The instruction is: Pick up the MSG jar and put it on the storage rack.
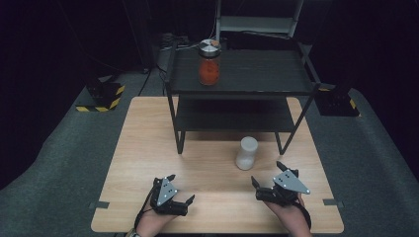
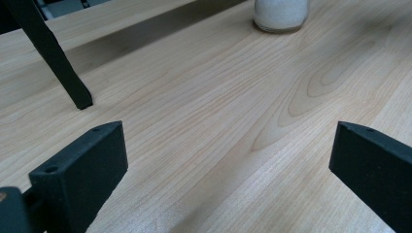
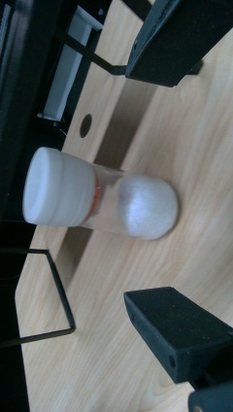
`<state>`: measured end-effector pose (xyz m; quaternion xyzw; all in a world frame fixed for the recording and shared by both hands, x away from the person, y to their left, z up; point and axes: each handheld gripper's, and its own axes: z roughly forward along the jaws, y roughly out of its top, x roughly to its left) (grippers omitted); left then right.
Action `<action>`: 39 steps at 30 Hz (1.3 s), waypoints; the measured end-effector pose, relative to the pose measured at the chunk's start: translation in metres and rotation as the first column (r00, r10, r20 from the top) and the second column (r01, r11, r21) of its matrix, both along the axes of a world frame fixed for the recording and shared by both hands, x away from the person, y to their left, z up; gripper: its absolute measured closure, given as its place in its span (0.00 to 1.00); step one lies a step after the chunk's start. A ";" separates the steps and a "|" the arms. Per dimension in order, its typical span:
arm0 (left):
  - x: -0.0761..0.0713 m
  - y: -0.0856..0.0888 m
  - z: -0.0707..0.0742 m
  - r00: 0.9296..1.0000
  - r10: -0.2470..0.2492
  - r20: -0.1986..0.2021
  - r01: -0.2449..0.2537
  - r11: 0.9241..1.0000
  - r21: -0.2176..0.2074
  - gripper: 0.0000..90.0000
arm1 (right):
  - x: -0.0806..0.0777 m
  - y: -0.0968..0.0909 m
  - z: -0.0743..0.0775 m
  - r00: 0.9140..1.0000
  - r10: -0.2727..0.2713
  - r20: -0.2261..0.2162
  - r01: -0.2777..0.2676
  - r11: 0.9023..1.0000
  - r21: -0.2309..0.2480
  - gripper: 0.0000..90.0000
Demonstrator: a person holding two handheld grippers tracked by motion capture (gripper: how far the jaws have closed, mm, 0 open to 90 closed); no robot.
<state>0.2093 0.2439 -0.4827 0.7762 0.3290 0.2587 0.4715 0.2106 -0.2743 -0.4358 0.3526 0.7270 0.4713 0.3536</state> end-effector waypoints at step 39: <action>0.000 0.005 -0.001 1.000 -0.014 -0.004 0.014 1.000 -0.015 0.01 | 0.056 0.020 0.008 0.999 0.037 -0.009 -0.036 0.999 0.040 0.04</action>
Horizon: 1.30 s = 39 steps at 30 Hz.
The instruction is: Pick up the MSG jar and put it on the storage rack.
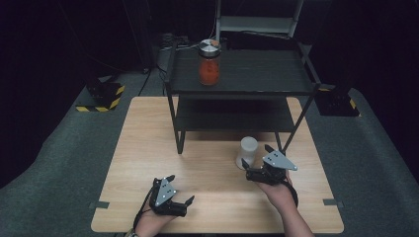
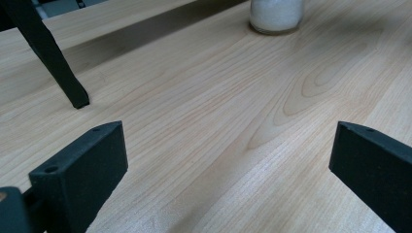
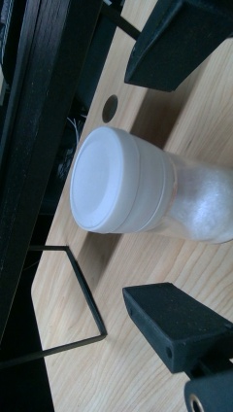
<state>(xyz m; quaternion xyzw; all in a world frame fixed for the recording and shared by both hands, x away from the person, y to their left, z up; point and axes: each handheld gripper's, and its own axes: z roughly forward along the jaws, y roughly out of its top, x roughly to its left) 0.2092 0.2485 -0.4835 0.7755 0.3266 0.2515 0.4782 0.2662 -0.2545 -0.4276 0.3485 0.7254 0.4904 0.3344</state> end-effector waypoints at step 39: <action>-0.001 0.005 -0.002 1.000 0.006 -0.005 -0.006 1.000 -0.025 0.01 | 0.030 -0.005 -0.031 1.000 0.024 0.012 -0.026 0.987 0.159 0.37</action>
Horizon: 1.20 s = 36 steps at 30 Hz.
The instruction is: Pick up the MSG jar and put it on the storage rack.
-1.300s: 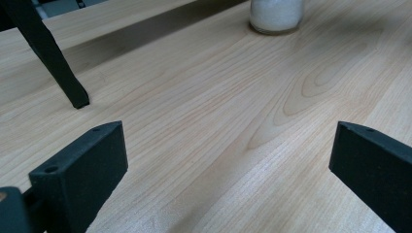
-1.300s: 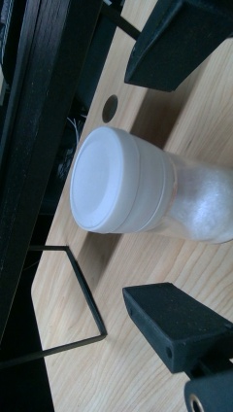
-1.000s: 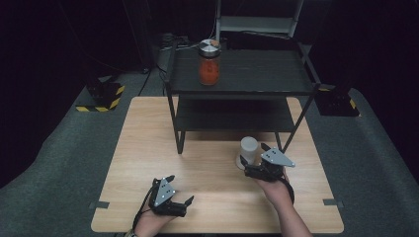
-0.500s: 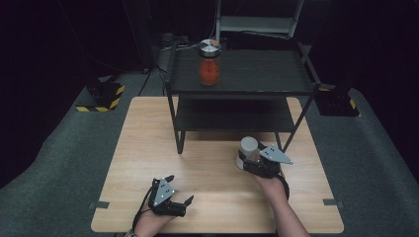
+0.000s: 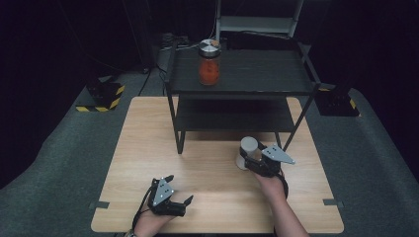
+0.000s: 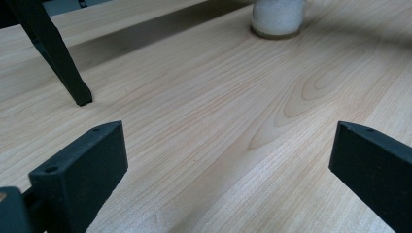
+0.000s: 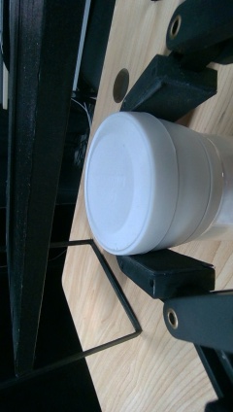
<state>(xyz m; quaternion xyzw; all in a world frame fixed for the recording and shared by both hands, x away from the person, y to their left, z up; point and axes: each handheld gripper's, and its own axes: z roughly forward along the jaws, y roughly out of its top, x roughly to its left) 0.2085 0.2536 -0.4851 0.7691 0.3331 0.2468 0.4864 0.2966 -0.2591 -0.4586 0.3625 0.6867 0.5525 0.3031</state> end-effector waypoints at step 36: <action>0.001 0.002 0.001 1.000 -0.005 -0.011 0.005 1.000 -0.001 0.01 | -0.050 -0.014 0.034 0.997 0.000 0.080 0.001 1.000 -0.013 0.37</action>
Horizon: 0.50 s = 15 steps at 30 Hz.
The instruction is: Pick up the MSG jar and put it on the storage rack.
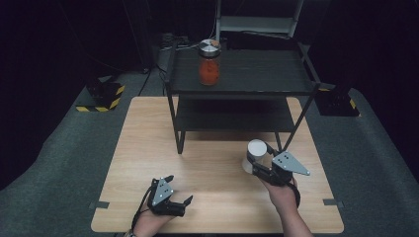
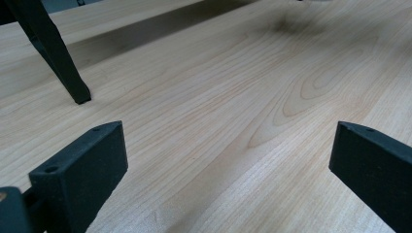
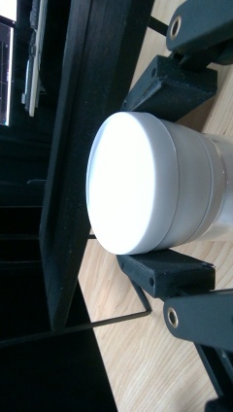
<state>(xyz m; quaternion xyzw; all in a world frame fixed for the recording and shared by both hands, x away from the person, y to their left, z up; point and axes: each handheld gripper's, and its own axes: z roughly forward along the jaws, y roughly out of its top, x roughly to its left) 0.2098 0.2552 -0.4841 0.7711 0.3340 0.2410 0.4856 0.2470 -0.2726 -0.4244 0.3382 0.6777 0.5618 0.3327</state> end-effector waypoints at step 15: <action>0.000 -0.002 0.002 1.000 -0.003 -0.008 0.003 1.000 0.018 0.01 | -0.018 -0.009 0.024 0.999 -0.007 0.033 0.006 1.000 0.018 0.37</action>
